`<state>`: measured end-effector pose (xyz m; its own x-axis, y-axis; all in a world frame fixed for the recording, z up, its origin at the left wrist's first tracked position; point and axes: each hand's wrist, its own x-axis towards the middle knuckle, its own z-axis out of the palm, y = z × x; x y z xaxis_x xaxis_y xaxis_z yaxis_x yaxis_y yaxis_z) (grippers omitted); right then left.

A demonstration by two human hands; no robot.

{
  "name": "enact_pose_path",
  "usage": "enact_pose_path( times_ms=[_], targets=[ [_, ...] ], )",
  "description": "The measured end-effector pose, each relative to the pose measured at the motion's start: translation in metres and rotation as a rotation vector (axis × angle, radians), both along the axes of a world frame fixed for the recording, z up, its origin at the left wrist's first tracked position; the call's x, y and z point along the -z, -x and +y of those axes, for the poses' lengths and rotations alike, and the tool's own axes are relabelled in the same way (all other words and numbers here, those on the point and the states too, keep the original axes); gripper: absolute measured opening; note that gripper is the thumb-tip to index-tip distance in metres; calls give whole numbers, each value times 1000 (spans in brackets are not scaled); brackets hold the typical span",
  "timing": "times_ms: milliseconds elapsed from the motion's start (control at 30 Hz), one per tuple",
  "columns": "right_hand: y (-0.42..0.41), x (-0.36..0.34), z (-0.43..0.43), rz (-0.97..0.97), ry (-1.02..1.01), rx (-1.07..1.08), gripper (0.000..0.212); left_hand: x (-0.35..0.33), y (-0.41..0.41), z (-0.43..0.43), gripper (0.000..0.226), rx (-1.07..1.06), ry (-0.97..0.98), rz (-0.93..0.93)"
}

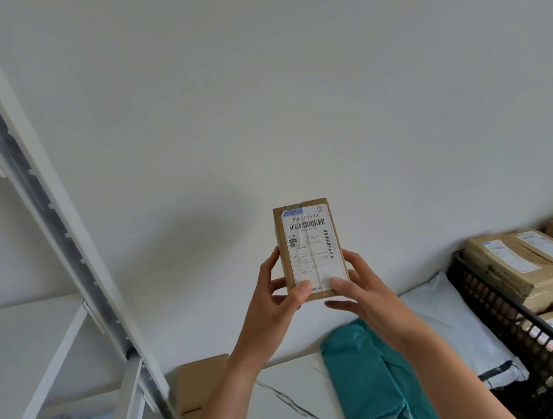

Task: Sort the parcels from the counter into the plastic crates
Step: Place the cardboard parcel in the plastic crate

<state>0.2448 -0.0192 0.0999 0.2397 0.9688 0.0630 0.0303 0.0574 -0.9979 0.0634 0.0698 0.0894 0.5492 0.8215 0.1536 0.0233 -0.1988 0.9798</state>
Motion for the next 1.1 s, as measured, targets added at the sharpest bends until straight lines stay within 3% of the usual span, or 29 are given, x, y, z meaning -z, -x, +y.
enact_pose_path(
  times_ms=[133, 300, 433, 600, 733, 900, 1000, 1100],
  targets=[
    [22, 14, 4, 166, 4, 146, 92, 9, -2, -5, 87, -60, 91, -67],
    [60, 45, -10, 366, 28, 321, 78, 32, -12, -41, 81, -60, 262, -90],
    [60, 75, -36, 433, 116, 474, 81, 71, -14, -56, 95, -1, 421, -86],
    [40, 100, -90, 427, 225, 584, 81, 101, -18, -55, 102, 20, 489, -23],
    [22, 106, -140, 400, 240, 669, 74, 101, -36, -65, 65, 221, 473, 85],
    [-12, 100, -202, 351, 203, 779, 64, 92, -78, -107, 52, 383, 493, 163],
    [-40, 93, -245, 314, 181, 837, 61, 90, -110, -138, 58, 463, 526, 204],
    [-70, 83, -292, 271, 166, 880, 72, 87, -145, -173, 78, 545, 540, 238]
  ],
)
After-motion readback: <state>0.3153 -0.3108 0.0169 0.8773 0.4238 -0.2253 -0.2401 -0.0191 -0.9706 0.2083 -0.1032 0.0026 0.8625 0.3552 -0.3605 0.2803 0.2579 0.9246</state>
